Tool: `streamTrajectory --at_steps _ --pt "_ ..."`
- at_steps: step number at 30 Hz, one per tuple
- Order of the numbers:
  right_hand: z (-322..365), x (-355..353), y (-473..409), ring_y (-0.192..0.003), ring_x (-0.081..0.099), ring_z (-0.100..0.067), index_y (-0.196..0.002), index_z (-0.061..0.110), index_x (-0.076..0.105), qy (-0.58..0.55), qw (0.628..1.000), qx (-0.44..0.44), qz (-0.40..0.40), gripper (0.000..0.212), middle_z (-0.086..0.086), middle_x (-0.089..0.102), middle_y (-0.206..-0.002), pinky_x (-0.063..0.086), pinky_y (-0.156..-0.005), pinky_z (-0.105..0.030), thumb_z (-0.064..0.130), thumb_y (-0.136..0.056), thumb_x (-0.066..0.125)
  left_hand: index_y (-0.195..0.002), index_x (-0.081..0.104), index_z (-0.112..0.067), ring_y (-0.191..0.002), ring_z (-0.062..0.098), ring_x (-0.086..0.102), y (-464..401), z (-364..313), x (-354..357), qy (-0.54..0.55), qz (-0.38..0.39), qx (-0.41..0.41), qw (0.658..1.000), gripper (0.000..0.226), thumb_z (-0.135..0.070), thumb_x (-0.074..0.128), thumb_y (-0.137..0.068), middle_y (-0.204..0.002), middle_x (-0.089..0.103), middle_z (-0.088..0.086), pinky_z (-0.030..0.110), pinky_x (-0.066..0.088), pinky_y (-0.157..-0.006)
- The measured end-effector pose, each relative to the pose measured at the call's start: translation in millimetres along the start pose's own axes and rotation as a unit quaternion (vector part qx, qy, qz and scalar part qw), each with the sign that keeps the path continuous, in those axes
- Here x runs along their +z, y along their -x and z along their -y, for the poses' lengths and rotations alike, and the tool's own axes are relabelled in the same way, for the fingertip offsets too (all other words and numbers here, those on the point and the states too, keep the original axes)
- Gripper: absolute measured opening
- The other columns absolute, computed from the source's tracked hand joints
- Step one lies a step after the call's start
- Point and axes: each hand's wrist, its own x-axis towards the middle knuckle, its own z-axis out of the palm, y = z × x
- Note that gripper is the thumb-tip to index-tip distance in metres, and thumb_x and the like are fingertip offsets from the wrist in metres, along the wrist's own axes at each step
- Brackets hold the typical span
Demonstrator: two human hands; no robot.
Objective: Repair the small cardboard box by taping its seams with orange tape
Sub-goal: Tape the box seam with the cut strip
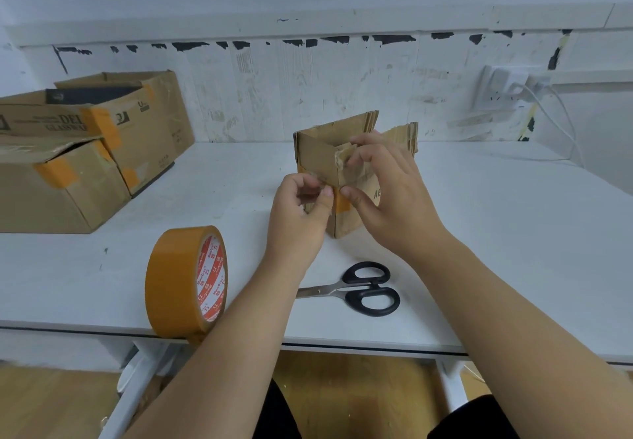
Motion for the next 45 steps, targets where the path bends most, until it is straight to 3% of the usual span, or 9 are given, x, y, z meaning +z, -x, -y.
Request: streamTrajectory --at_steps 4,8,11,16,23,30,37,41,45 --pt "3.0 0.5 -1.5 -0.134 0.039 -0.014 -0.108 0.012 0.056 -0.009 1.000 0.007 0.003 0.028 -0.002 0.056 -0.128 0.027 -0.113 -0.028 0.015 -0.083 0.067 -0.101 0.050 -0.018 -0.083 0.005 0.057 -4.3 -2.7 -1.0 0.000 0.016 -0.001 1.000 0.018 -0.013 0.063 -0.089 -0.092 0.058 -0.007 0.008 0.046 -0.072" --pt "3.1 -5.3 0.5 -0.129 0.032 0.001 -0.119 0.008 0.053 -0.026 1.000 -0.001 0.003 0.037 -0.005 0.055 -0.131 0.025 -0.115 -0.026 0.012 -0.084 0.068 -0.120 0.043 -0.024 -0.083 -0.004 0.056 -1.2 -4.7 -1.4 0.014 0.008 -0.015 1.000 0.036 -0.016 0.061 -0.090 -0.092 0.058 -0.010 0.002 0.043 -0.067" --pt "2.5 -5.0 1.2 -0.133 0.037 -0.009 -0.122 0.008 0.052 -0.031 0.999 0.005 0.009 0.042 -0.004 0.054 -0.134 0.028 -0.115 -0.032 0.013 -0.084 0.068 -0.133 0.037 -0.026 -0.077 -0.009 0.056 -2.1 -6.2 0.2 0.019 0.004 -0.024 1.000 0.049 -0.021 0.061 -0.090 -0.091 0.058 -0.008 0.000 0.041 -0.064" --pt "5.7 -1.2 0.3 -0.134 0.041 -0.023 -0.125 0.010 0.050 -0.024 0.999 0.022 0.012 0.047 -0.002 0.051 -0.136 0.033 -0.112 -0.040 0.017 -0.084 0.070 -0.138 0.034 -0.021 -0.082 0.001 0.056 -5.4 -4.6 2.2 0.021 0.017 -0.028 0.999 0.056 -0.020 0.062 -0.090 -0.091 0.057 -0.006 0.002 0.043 -0.066" --pt "2.7 -1.0 2.6 -0.141 0.031 -0.023 -0.129 0.011 0.046 -0.018 0.999 0.020 0.030 0.053 -0.003 0.048 -0.141 0.027 -0.115 -0.040 0.018 -0.082 0.071 -0.137 0.037 -0.022 -0.099 0.005 0.055 3.1 0.4 -0.7 0.016 0.038 -0.016 0.999 0.054 -0.014 0.061 -0.090 -0.100 0.055 -0.007 0.019 0.043 -0.089" --pt "1.8 -0.9 3.0 -0.142 0.028 -0.020 -0.131 0.009 0.046 -0.015 0.999 0.017 0.036 0.056 -0.004 0.046 -0.142 0.021 -0.116 -0.032 0.018 -0.082 0.072 -0.135 0.039 -0.022 -0.097 0.000 0.054 3.8 2.5 -0.2 0.016 0.033 -0.009 0.999 0.049 -0.012 0.059 -0.091 -0.104 0.056 -0.003 0.010 0.042 -0.084" --pt "1.6 0.1 3.8 -0.142 0.028 -0.020 -0.131 0.009 0.044 -0.021 0.999 0.018 0.038 0.054 -0.004 0.046 -0.142 0.022 -0.117 -0.035 0.018 -0.083 0.068 -0.118 0.046 -0.025 -0.071 -0.016 0.053 -3.3 0.7 4.9 0.029 -0.011 -0.029 0.999 0.029 -0.020 0.058 -0.092 -0.088 0.057 -0.008 0.002 0.042 -0.065" --pt "2.1 -0.4 2.6 -0.136 0.029 -0.008 -0.127 0.006 0.048 -0.027 1.000 0.006 0.012 0.044 -0.005 0.050 -0.137 0.023 -0.116 -0.032 0.015 -0.087 0.062 -0.113 0.047 -0.022 -0.074 -0.009 0.055 -3.1 0.4 5.2 0.033 -0.014 -0.023 0.999 0.025 -0.018 0.058 -0.092 -0.086 0.056 -0.007 0.005 0.044 -0.066" --pt "3.4 2.0 1.4 -0.133 0.037 -0.017 -0.125 0.005 0.049 -0.021 1.000 -0.003 0.002 0.042 -0.006 0.052 -0.133 0.028 -0.115 -0.038 0.012 -0.085 0.062 -0.111 0.048 -0.021 -0.076 -0.008 0.055 -4.1 1.9 5.1 0.034 -0.008 -0.020 0.999 0.024 -0.014 0.059 -0.091 -0.087 0.057 -0.007 0.006 0.044 -0.068"
